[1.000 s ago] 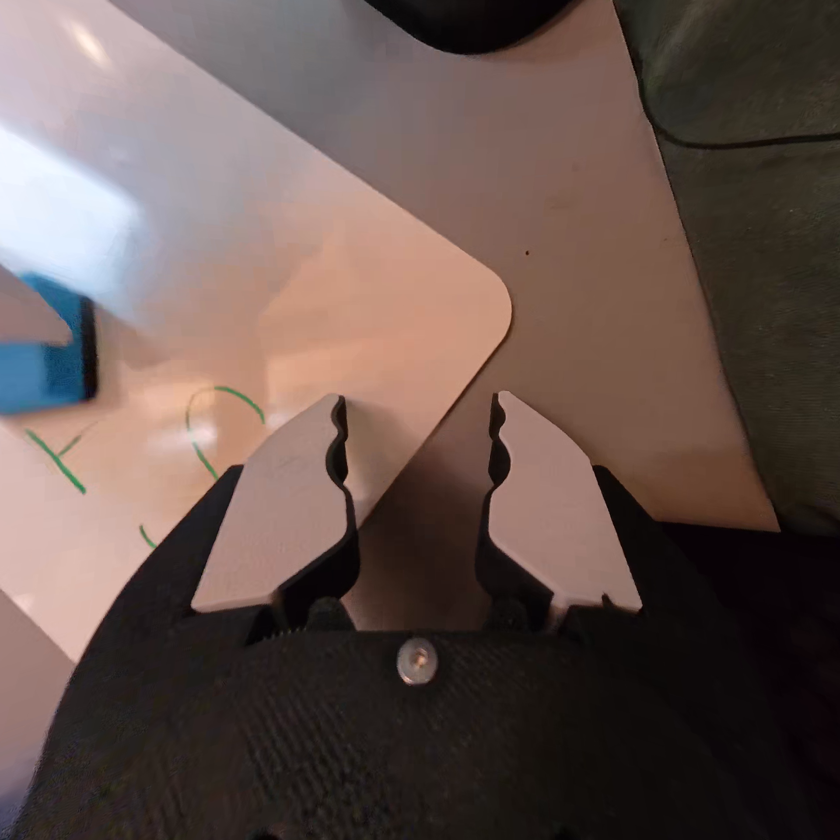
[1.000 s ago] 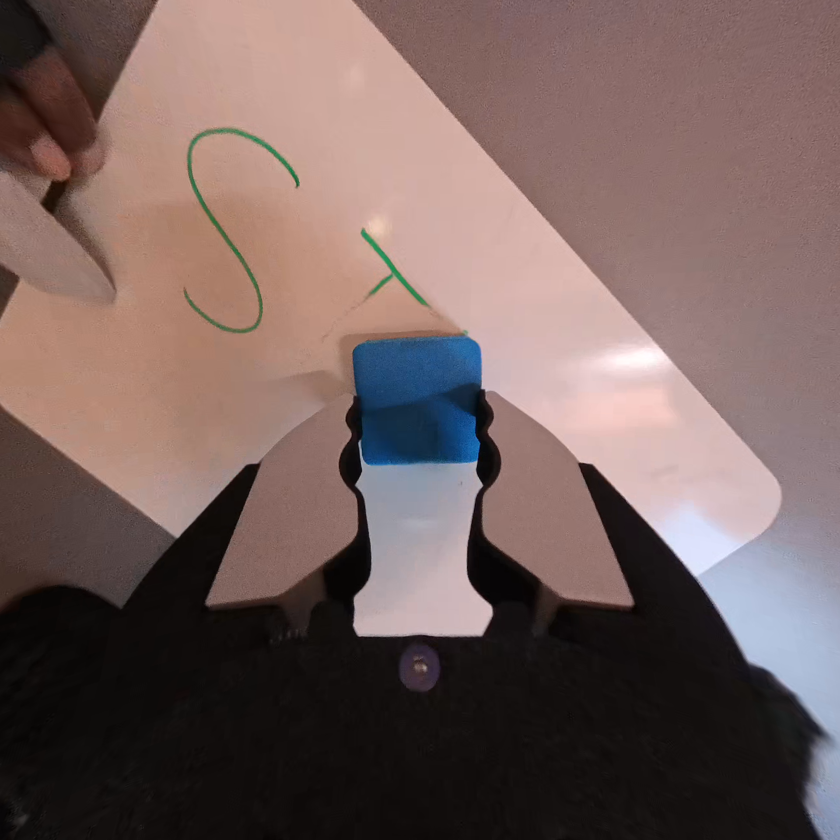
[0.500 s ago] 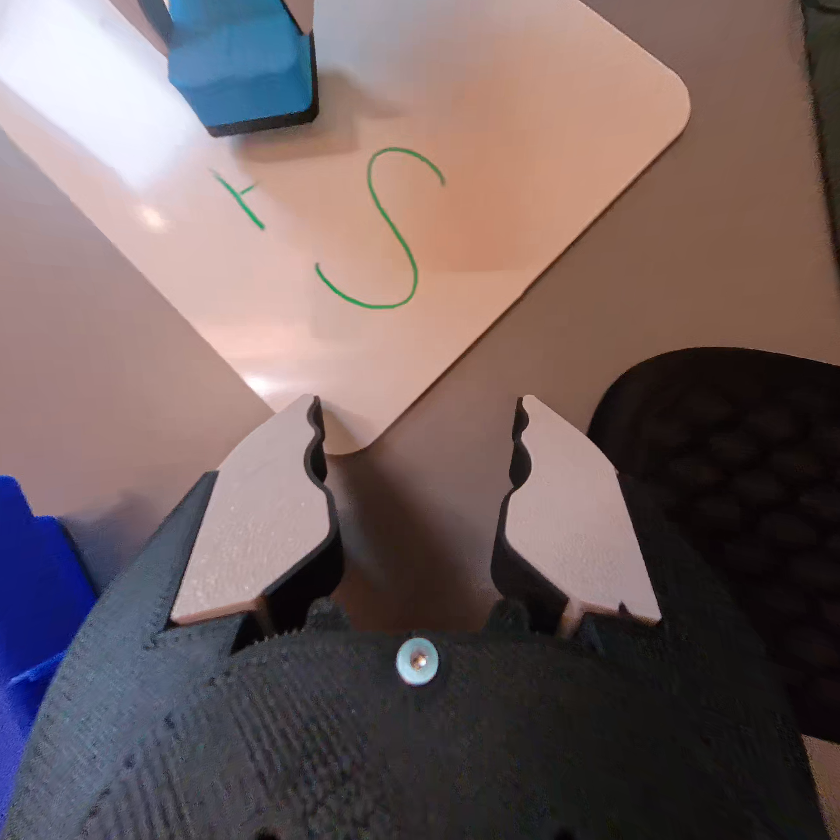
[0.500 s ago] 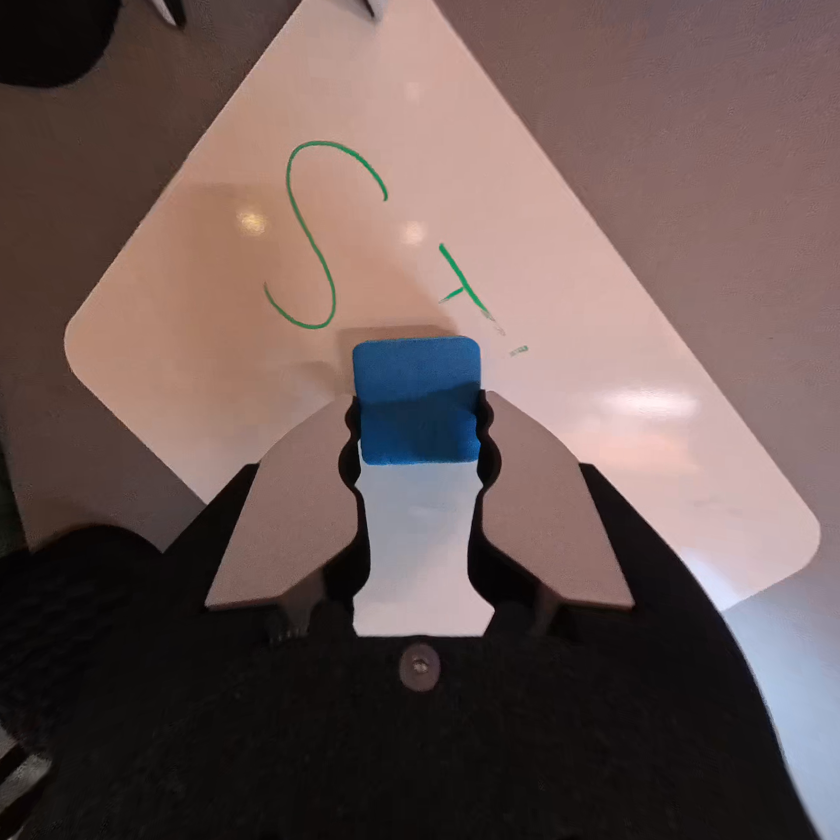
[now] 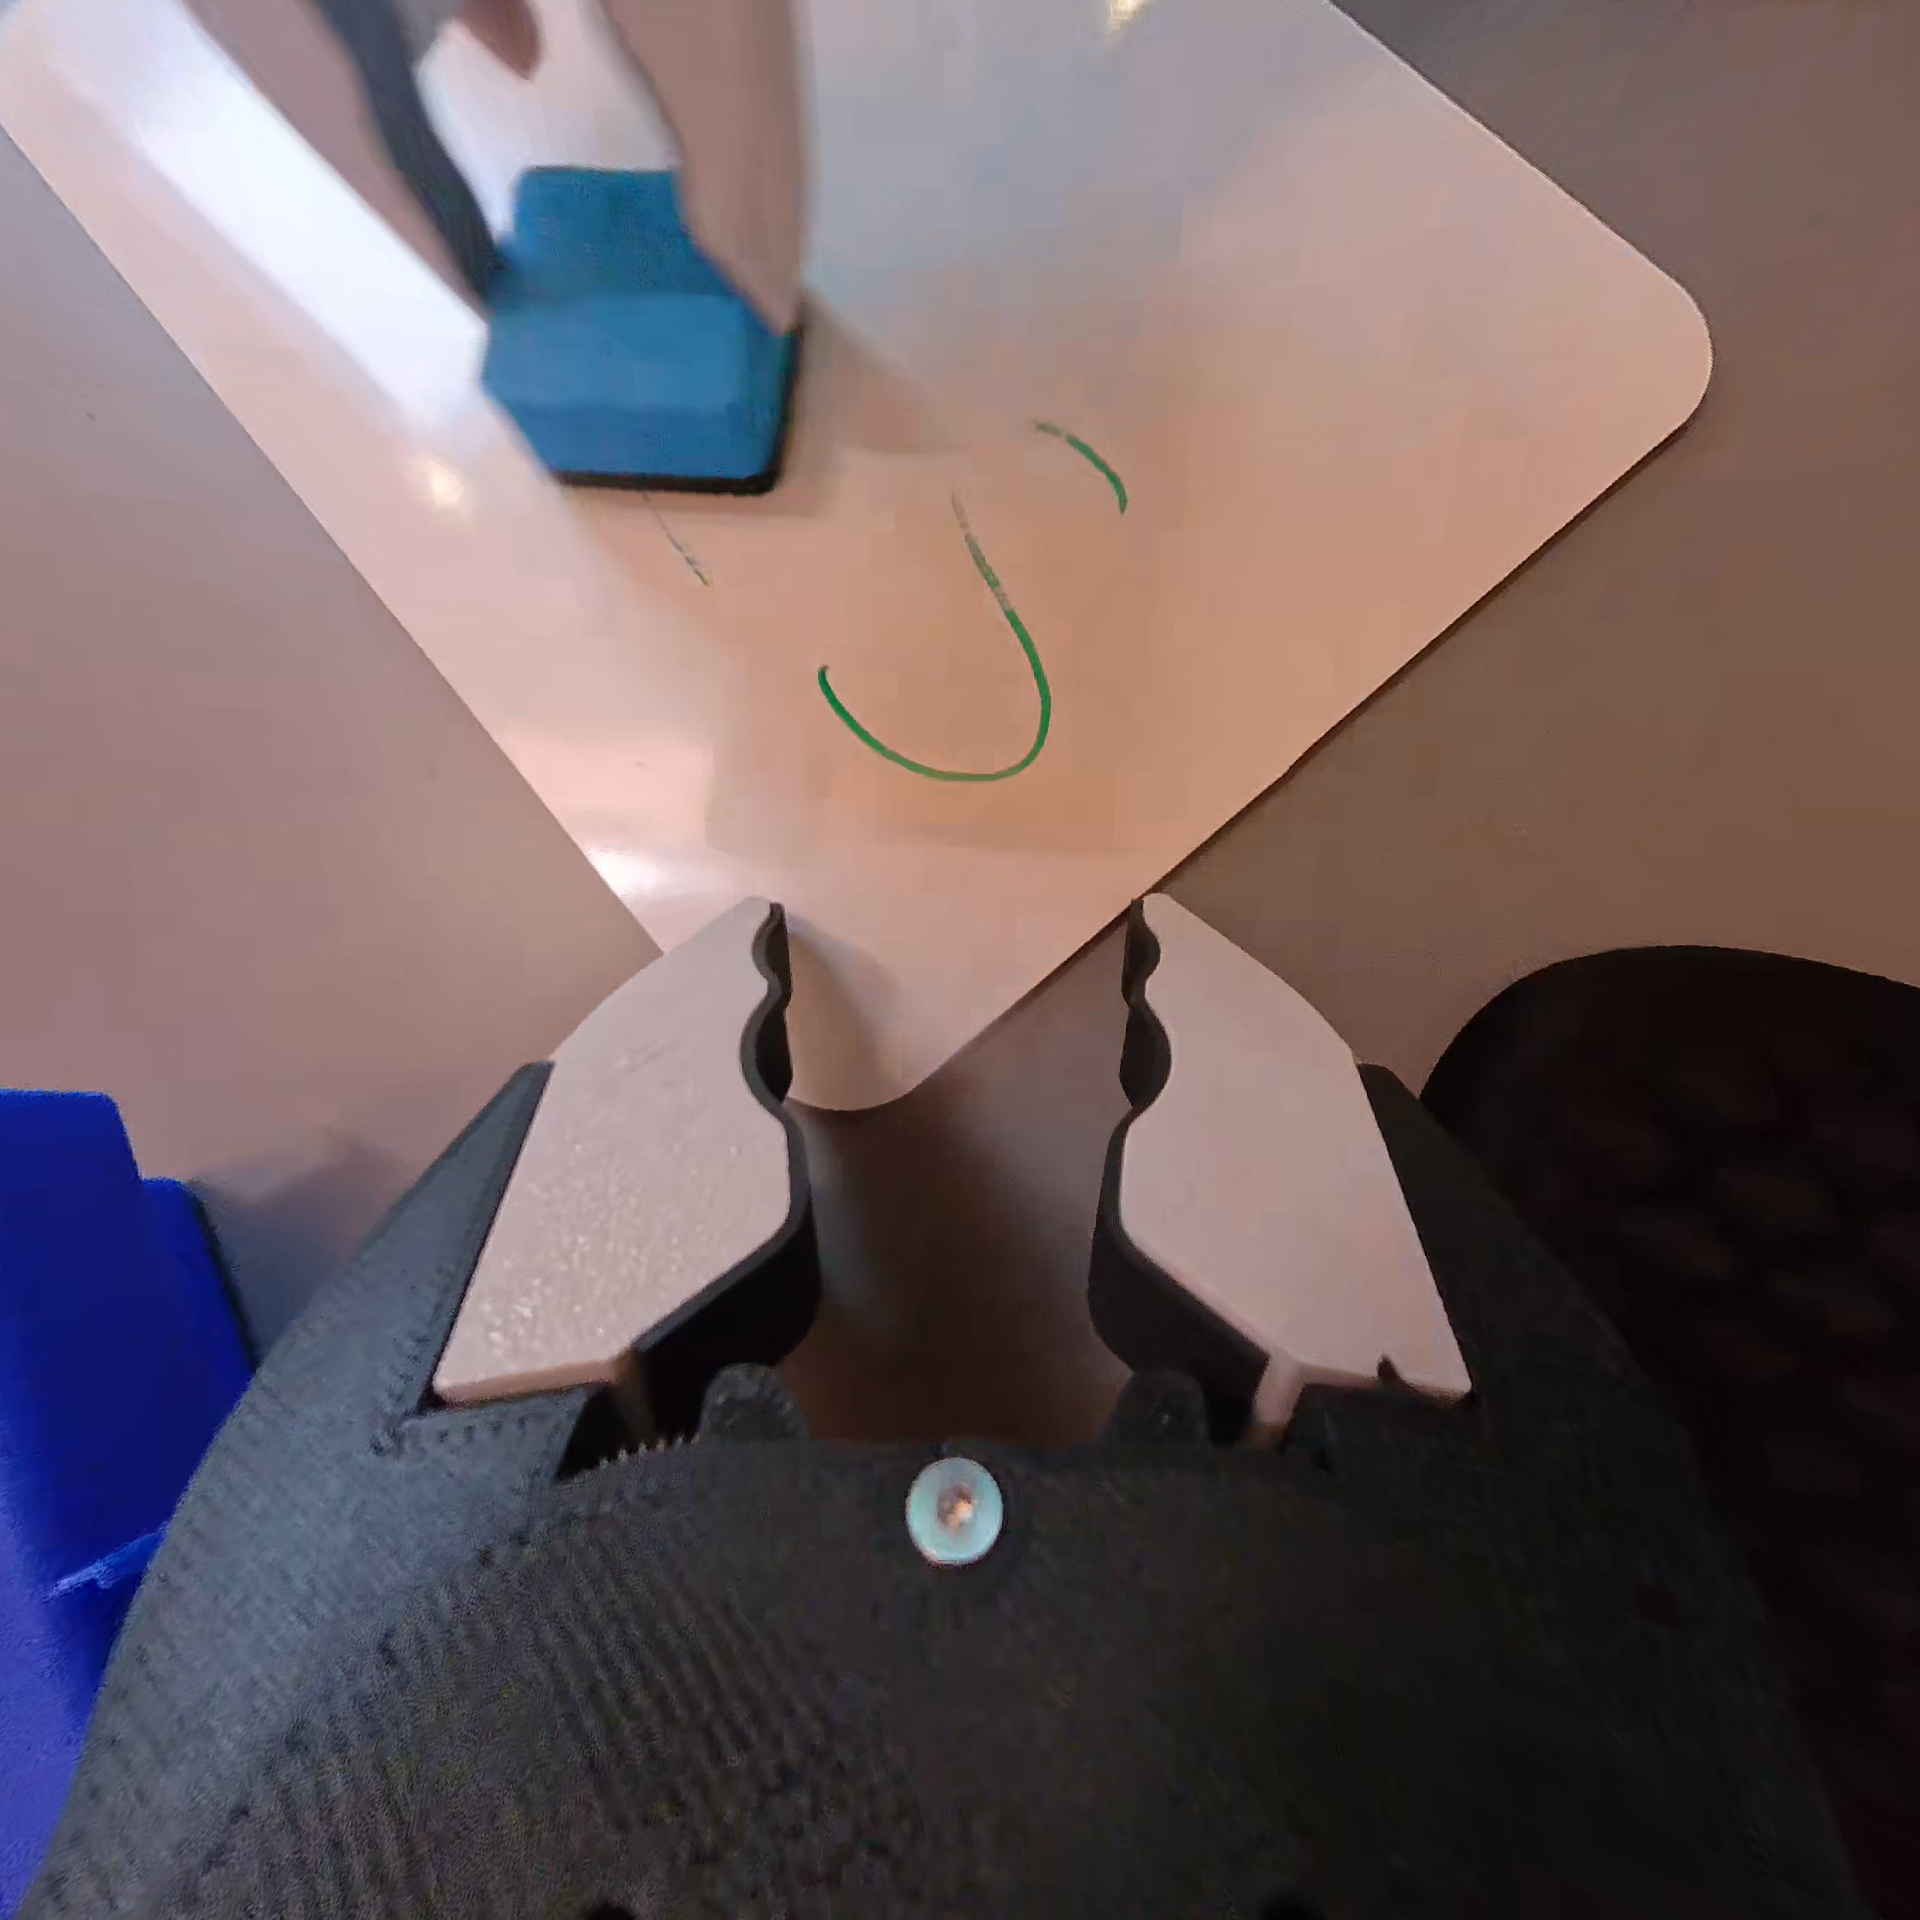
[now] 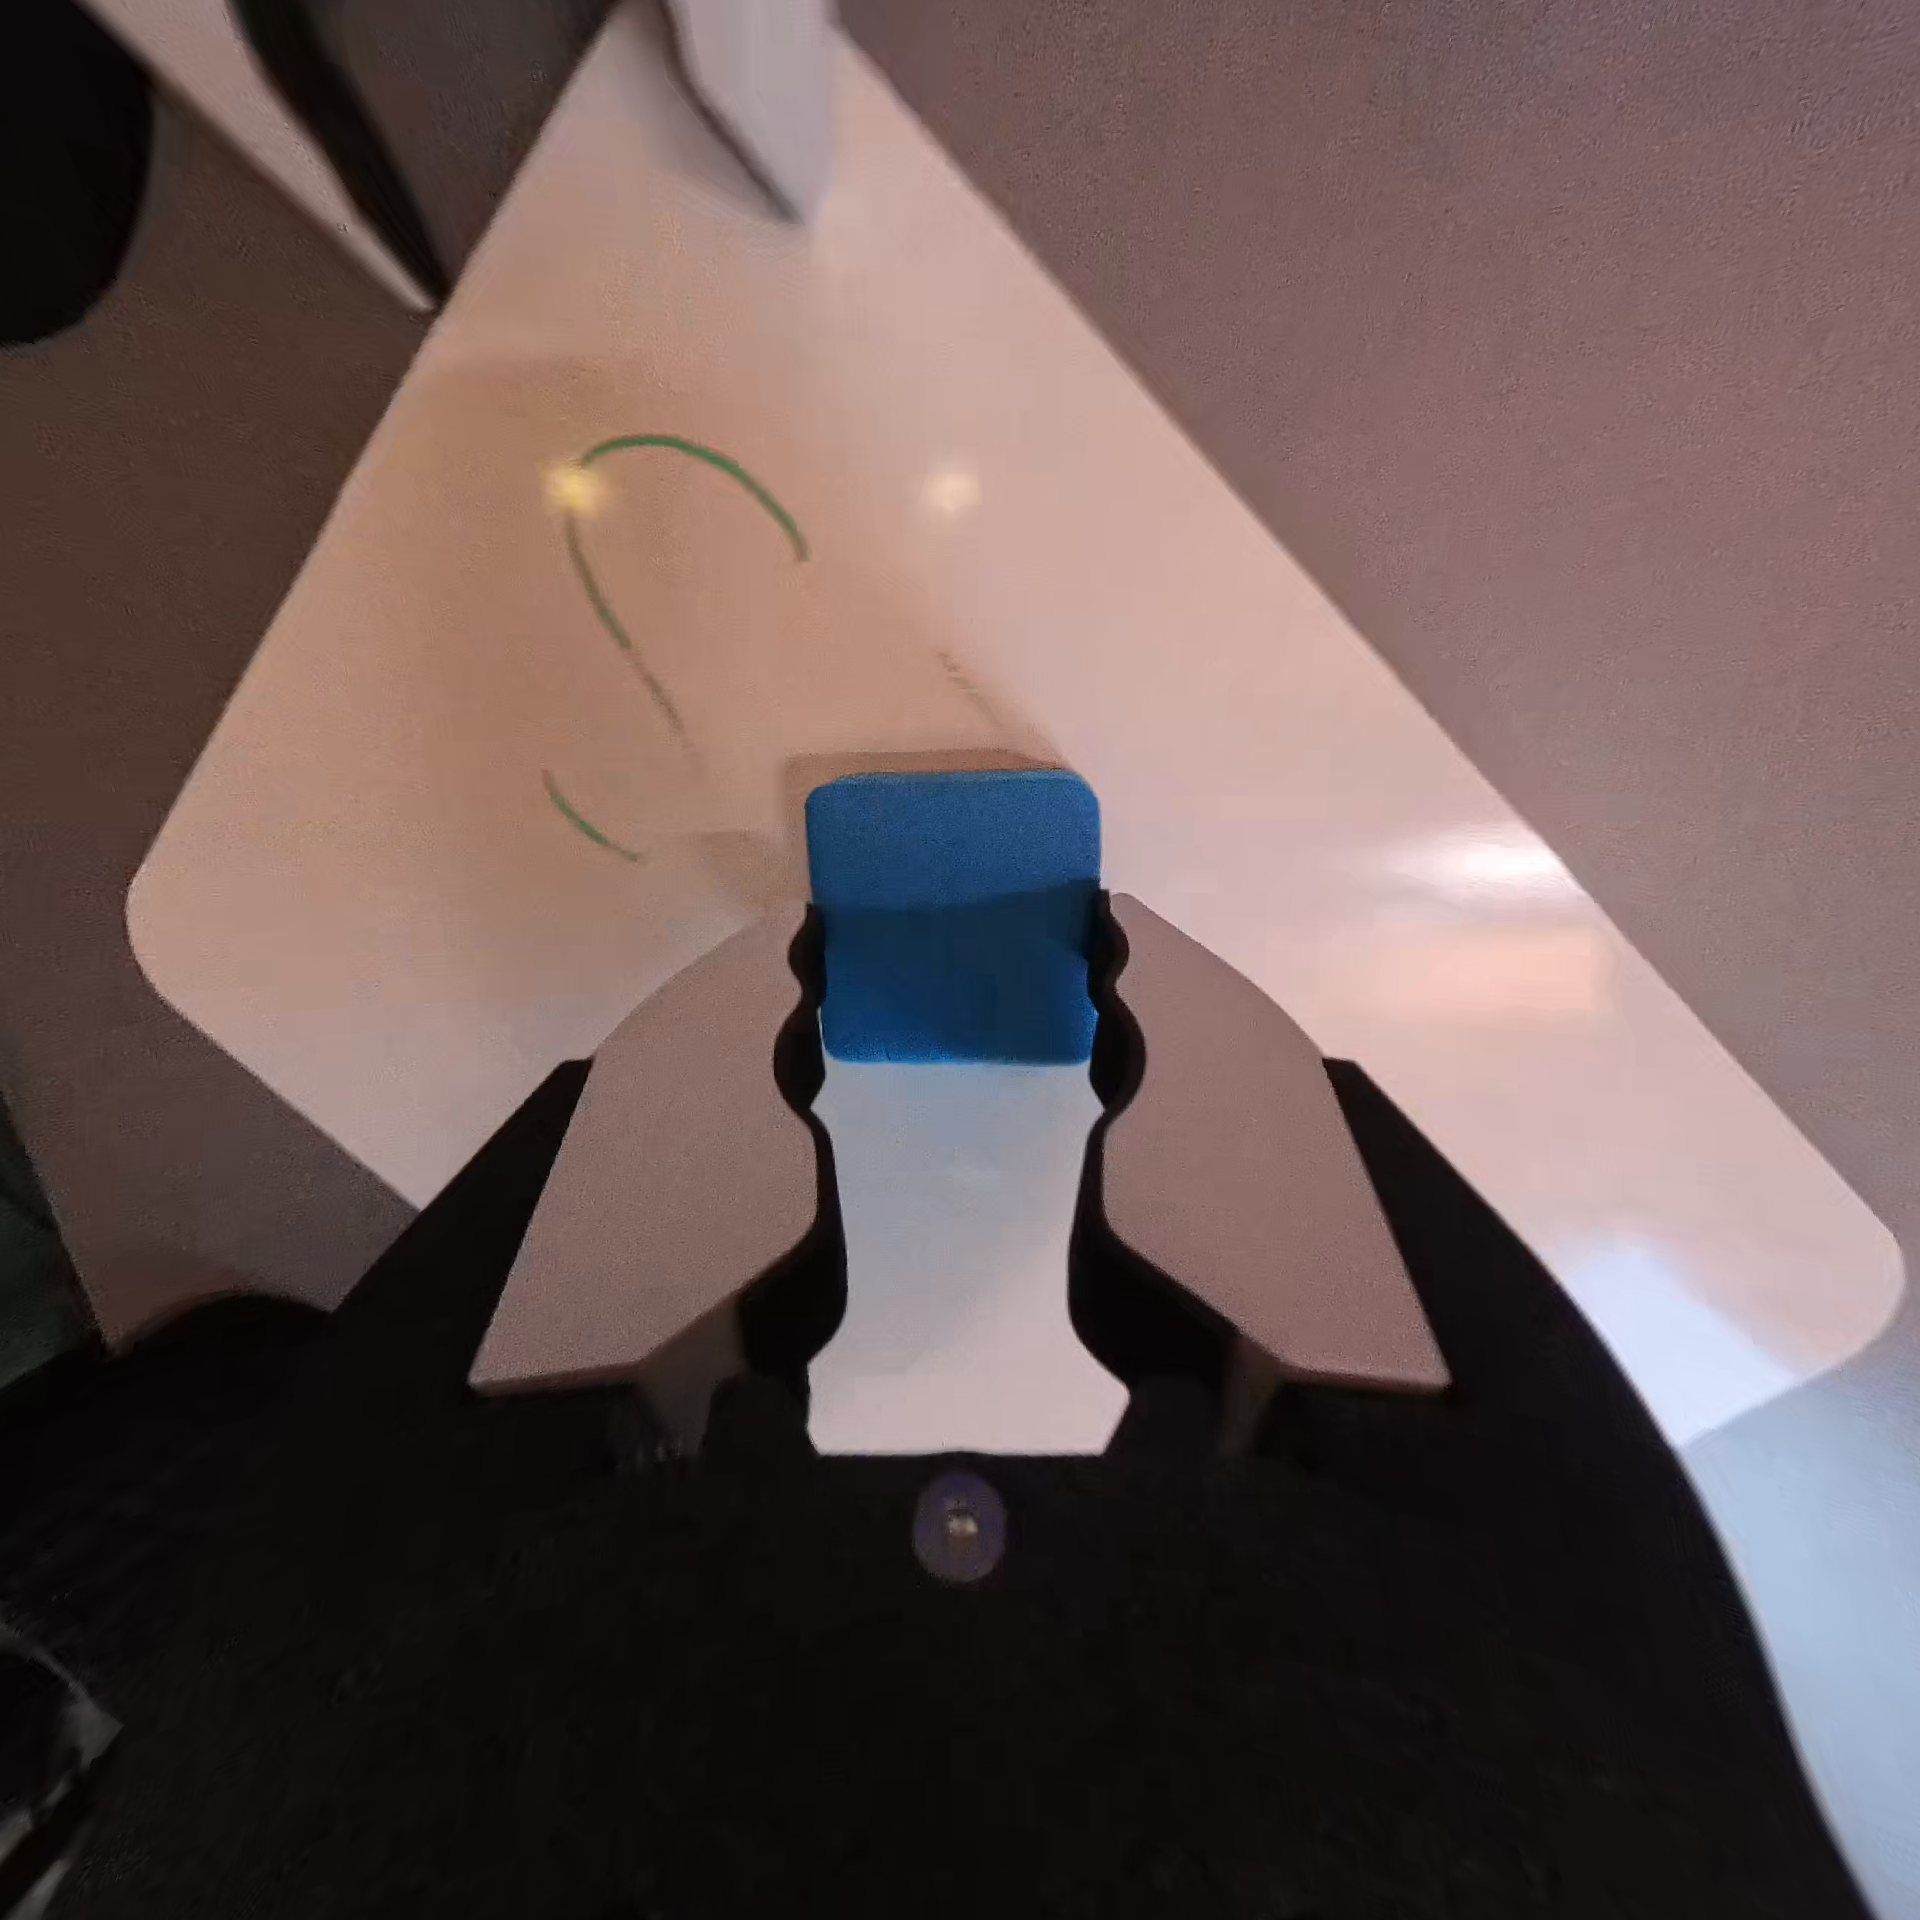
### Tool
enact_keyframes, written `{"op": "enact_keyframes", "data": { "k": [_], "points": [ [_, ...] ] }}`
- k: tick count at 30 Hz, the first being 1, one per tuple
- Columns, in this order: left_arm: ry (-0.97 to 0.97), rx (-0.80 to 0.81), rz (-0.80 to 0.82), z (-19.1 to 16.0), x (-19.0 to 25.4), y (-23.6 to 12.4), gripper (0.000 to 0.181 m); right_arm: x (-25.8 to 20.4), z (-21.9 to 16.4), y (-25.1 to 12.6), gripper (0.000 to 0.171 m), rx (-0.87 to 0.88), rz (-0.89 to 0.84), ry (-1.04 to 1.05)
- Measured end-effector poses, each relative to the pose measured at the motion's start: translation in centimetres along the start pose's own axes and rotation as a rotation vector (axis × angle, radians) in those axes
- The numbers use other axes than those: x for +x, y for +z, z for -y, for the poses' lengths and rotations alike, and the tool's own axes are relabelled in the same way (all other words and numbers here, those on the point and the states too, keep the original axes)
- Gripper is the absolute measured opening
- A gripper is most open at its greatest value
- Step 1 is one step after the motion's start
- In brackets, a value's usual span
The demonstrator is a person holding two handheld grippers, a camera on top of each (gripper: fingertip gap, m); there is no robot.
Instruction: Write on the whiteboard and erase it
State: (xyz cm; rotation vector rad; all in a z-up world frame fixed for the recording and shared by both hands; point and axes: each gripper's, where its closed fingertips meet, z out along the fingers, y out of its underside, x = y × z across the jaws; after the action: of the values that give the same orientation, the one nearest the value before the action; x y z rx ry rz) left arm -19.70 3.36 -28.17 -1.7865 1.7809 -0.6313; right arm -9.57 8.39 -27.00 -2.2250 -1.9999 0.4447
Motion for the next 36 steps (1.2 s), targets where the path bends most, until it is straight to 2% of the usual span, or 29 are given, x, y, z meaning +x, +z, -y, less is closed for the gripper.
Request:
{"op": "enact_keyframes", "data": {
  "k": [2,5,8,11,13,16,19,22,24,27,29,31,33,36],
  "points": [
    [-0.003,0.003,0.001,0.0,0.0,0.0,0.062,1.4,1.8,0.3,0.049,0.03,-0.01,0.02],
    [-0.011,0.014,0.005,0.0,0.0,0.0,0.063,-3.5,5.2,2.1,0.049,0.06,0.049,-0.122],
    [-0.004,0.022,0.005,0.1,0.1,-0.1,0.061,-6.3,3.3,1.9,0.049,-0.003,0.07,-0.191],
    [0.001,0.018,0.005,0.1,0.2,-0.1,0.06,-1.5,1.0,0.6,0.049,-0.045,0.006,-0.027],
    [-0.006,0.023,0.011,0.2,0.1,0.0,0.06,0.5,2.3,0.7,0.049,-0.021,-0.015,0.038],
    [-0.002,0.02,0.011,0.2,0.2,0.0,0.06,-3.5,5.9,2.4,0.049,0.018,0.029,-0.087],
    [-0.005,0.016,0.016,0.2,0.4,0.0,0.059,-7.2,4.4,2.4,0.049,-0.045,0.066,-0.181],
    [-0.004,0.01,0.015,0.2,0.4,0.0,0.058,-4.2,2.6,1.5,0.049,-0.104,0.03,-0.102],
    [-0.004,0.011,0.015,0.2,0.4,0.0,0.058,-2.0,3.8,1.6,0.049,-0.066,0.023,-0.026],
    [-0.004,0.01,0.016,0.2,0.5,-0.1,0.057,-3.2,7.3,2.8,0.049,-0.008,0.022,-0.083],
    [0.029,0.011,0.024,0.2,0.6,-0.2,0.052,-4.7,7.0,3.0,0.049,-0.03,0.026,-0.117],
    [0.003,-0.002,0.025,0.1,0.5,-0.2,0.054,-5.7,5.0,2.6,0.05,-0.068,0.082,-0.116],
    [-0.002,0.005,0.019,0.1,0.5,-0.2,0.055,-3.4,3.3,1.9,0.05,-0.152,0.038,-0.083],
    [-0.004,-0.004,0.026,0.1,0.5,-0.2,0.054,-0.7,5.6,2.1,0.05,-0.109,0.012,0.002]
  ]
}}
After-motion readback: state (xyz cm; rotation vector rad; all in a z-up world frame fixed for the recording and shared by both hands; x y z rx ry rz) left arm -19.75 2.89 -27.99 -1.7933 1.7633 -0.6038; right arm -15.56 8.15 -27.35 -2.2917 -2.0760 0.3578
